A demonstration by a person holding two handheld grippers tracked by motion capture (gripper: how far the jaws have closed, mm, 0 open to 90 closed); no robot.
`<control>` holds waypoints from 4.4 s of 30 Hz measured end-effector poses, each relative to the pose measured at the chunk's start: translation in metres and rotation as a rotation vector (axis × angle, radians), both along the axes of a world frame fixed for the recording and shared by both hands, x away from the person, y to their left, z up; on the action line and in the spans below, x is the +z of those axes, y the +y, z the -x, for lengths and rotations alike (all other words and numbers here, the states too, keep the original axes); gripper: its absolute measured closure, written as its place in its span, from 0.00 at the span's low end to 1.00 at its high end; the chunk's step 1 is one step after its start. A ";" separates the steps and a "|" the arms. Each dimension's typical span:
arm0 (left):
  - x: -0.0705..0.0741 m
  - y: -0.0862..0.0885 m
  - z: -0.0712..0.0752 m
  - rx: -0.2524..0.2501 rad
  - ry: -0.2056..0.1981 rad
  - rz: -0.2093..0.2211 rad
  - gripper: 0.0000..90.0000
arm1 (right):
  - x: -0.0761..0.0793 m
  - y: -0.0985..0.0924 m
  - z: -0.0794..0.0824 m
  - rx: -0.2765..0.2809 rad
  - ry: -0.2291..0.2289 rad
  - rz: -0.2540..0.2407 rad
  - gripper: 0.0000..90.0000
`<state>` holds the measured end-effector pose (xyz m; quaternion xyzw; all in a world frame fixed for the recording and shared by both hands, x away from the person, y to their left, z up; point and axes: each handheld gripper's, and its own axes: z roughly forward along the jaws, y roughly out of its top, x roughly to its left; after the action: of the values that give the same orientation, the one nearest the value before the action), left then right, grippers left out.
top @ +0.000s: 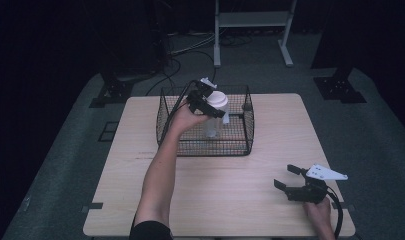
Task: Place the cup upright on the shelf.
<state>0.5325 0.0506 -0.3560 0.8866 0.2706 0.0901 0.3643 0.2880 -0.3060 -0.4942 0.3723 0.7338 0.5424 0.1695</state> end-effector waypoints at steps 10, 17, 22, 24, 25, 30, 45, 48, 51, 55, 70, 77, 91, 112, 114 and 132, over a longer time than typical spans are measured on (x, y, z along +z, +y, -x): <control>-0.012 0.003 0.007 -0.006 0.001 -0.008 0.06 | 0.000 0.001 0.000 0.003 0.001 0.006 0.14; -0.012 0.002 0.011 -0.012 -0.015 -0.034 0.06 | 0.000 0.001 0.000 0.001 0.000 0.012 0.14; -0.011 0.003 0.013 -0.020 -0.016 -0.043 0.06 | 0.000 0.002 0.000 0.000 0.002 0.016 0.14; -0.011 0.003 0.014 -0.020 -0.015 -0.042 0.06 | 0.000 0.002 0.001 -0.001 0.002 0.016 0.14; -0.012 0.004 0.014 -0.021 -0.015 -0.040 0.06 | 0.000 0.002 0.001 -0.002 0.003 0.016 0.14; -0.012 0.007 0.017 -0.022 -0.016 -0.026 0.05 | 0.000 0.002 0.000 -0.003 0.000 0.020 0.14; -0.011 0.016 0.026 -0.026 -0.047 -0.003 0.00 | -0.001 0.003 0.000 -0.003 0.002 0.026 0.14; -0.010 0.017 0.026 -0.015 -0.054 -0.007 0.00 | -0.001 0.003 0.000 -0.002 0.003 0.027 0.14; -0.009 0.018 0.026 -0.009 -0.066 -0.006 0.00 | -0.001 0.003 0.000 -0.003 0.003 0.028 0.14; -0.007 0.020 0.026 0.000 -0.068 -0.004 0.00 | -0.001 0.003 0.000 -0.003 0.003 0.029 0.14; -0.002 0.031 0.034 0.001 -0.076 0.006 0.00 | -0.001 0.004 0.000 -0.003 0.005 0.034 0.14; 0.001 0.036 0.043 -0.008 -0.088 0.005 0.00 | -0.001 0.004 0.000 -0.003 0.006 0.039 0.14; 0.000 0.063 0.060 0.014 -0.091 0.010 0.00 | -0.001 0.005 0.000 -0.008 0.005 0.049 0.14; 0.002 0.092 0.101 -0.016 -0.131 0.059 0.00 | -0.002 0.006 0.000 -0.016 0.014 0.064 0.14; 0.002 0.093 0.103 -0.020 -0.132 0.060 0.00 | -0.002 0.007 0.000 -0.017 0.016 0.065 0.14; -0.004 0.107 0.134 -0.051 -0.153 0.081 0.00 | -0.002 0.007 0.000 -0.021 0.017 0.074 0.14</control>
<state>0.3990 0.1572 -0.3597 0.8682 0.2228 0.1371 0.4216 0.2883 -0.2991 -0.4961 0.3781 0.7507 0.5101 0.1827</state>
